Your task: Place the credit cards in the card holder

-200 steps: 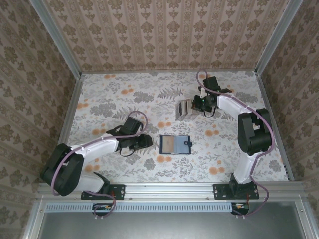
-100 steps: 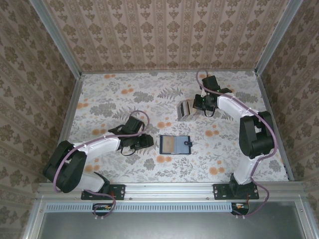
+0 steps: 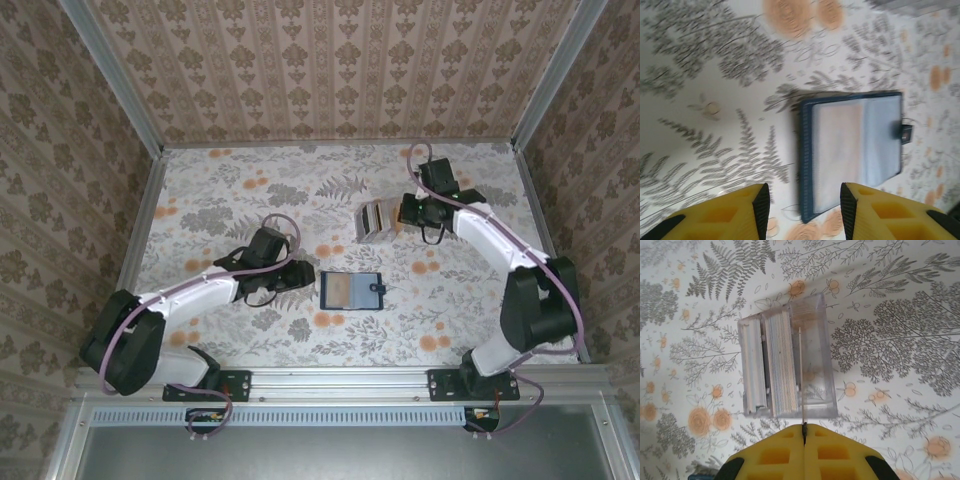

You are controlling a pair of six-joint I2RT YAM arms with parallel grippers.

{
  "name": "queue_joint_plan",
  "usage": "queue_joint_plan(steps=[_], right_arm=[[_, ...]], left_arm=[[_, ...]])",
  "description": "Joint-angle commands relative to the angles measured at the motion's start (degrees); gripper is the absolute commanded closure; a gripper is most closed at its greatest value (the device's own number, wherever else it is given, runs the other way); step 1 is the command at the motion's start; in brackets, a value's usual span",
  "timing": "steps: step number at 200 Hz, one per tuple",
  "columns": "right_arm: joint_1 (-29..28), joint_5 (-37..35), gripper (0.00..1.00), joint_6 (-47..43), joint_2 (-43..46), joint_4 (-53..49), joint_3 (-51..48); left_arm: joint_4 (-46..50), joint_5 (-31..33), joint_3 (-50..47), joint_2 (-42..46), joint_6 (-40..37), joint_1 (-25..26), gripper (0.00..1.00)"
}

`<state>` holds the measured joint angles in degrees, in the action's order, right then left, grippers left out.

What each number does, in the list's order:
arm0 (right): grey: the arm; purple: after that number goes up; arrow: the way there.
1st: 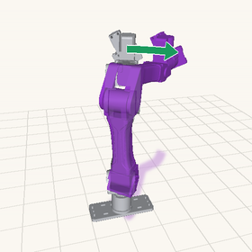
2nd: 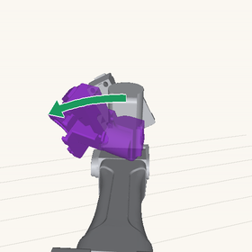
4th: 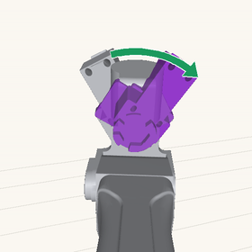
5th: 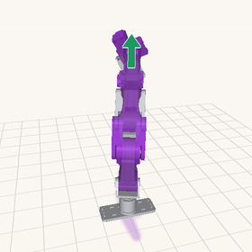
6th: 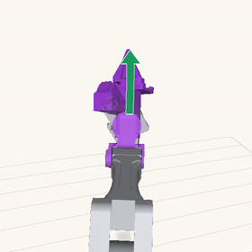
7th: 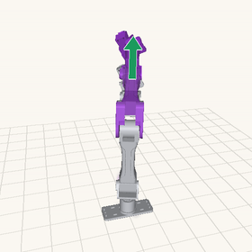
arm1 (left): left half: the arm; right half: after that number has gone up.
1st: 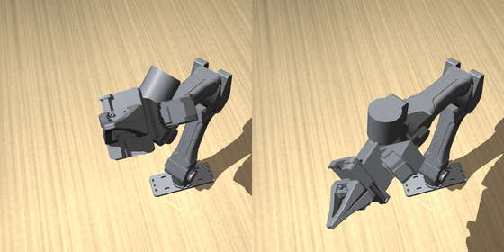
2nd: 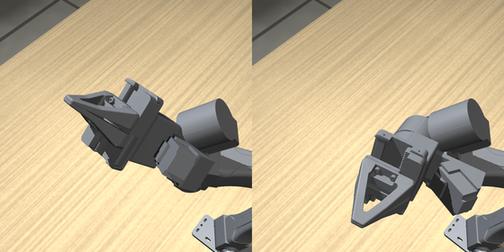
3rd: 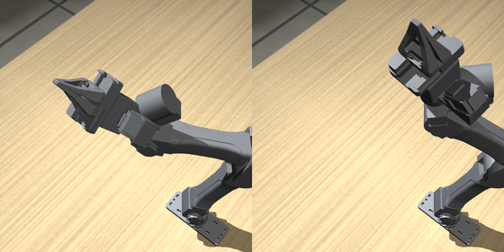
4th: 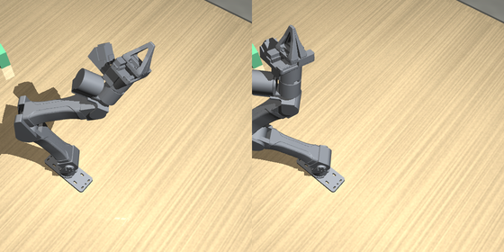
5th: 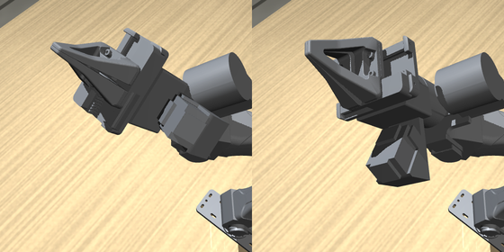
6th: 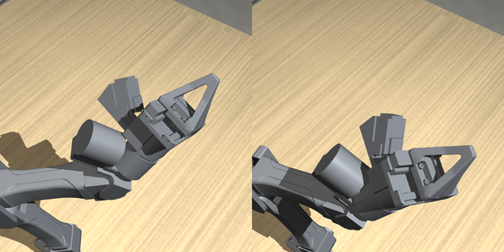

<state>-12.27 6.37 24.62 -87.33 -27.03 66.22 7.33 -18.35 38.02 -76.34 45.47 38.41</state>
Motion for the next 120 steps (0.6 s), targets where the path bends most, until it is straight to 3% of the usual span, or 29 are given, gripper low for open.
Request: queue_joint_plan(steps=[1, 34, 70, 98, 120], right_arm=[[-0.12, 1.01, 1.00, 0.62, 6.01, 0.59, -2.64], [-0.12, 12.30, 1.00, 4.69, 15.50, 2.43, -9.07], [-0.45, 28.46, 1.00, 14.41, 22.52, 12.08, -18.45], [-2.37, 36.62, 1.00, 22.61, 24.96, 23.51, -24.96], [-3.80, 38.36, 1.00, 26.39, 26.18, 29.33, -27.30]], left_arm=[[-6.44, -3.30, 1.51, 1.19, 1.18, 0.43, 0.55], [-17.73, -9.88, 1.57, -0.58, 5.50, 1.75, 0.55], [-26.65, -15.68, 3.73, -4.03, 8.38, 3.55, 0.53], [-39.47, -17.26, 2.32, -7.36, 14.95, 3.25, 0.51], [-50.74, -18.05, 1.68, -11.37, 20.52, 3.28, 0.48]])
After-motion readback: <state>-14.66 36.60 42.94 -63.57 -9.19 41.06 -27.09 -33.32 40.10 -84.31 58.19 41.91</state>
